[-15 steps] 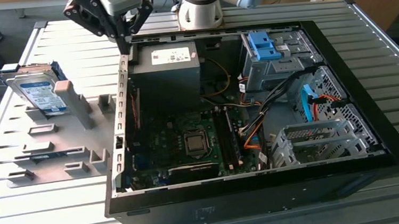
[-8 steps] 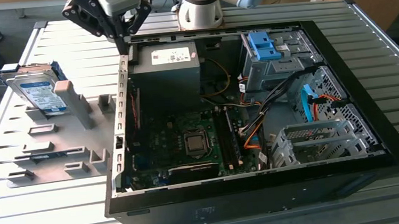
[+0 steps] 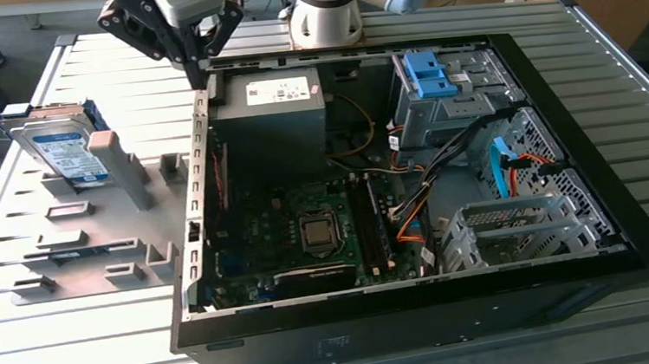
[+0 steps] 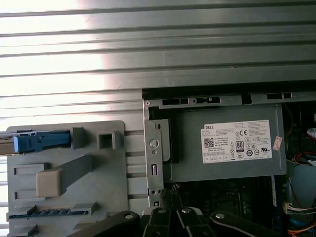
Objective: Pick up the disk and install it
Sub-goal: 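Reach for the disk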
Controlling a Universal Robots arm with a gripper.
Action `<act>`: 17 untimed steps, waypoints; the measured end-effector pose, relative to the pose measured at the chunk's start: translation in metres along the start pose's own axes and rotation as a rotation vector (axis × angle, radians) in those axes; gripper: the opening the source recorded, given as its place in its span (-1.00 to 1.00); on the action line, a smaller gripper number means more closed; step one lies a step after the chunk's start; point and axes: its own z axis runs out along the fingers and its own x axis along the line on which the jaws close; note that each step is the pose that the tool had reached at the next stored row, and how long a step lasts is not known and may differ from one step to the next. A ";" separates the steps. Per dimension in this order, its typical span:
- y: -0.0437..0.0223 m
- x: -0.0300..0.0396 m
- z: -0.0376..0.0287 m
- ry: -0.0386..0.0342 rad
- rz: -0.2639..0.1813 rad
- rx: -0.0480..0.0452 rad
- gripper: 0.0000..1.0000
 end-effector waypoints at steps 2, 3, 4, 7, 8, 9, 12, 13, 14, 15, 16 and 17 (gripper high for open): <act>-0.0001 0.0009 0.0001 0.0000 0.000 0.0000 -0.79; -0.0001 0.0013 0.0001 0.0000 0.000 0.0000 -0.79; -0.0001 0.0016 0.0002 -0.0001 0.000 -0.0001 -0.79; -0.0003 0.0029 0.0004 -0.0001 0.000 -0.0001 -0.79; -0.0003 0.0034 0.0004 0.0000 0.000 -0.0001 -0.79; -0.0003 0.0038 0.0005 0.0000 0.000 0.0000 -0.79; -0.0004 0.0053 0.0007 -0.0001 0.000 -0.0001 -0.79; -0.0005 0.0059 0.0007 0.0000 0.000 0.0000 -0.79; -0.0005 0.0064 0.0008 -0.0001 0.000 -0.0001 -0.79; -0.0006 0.0070 0.0009 -0.0001 0.000 -0.0001 -0.79; -0.0006 0.0075 0.0010 0.0000 0.000 -0.0001 -0.79; -0.0007 0.0079 0.0011 -0.0001 0.000 -0.0001 -0.79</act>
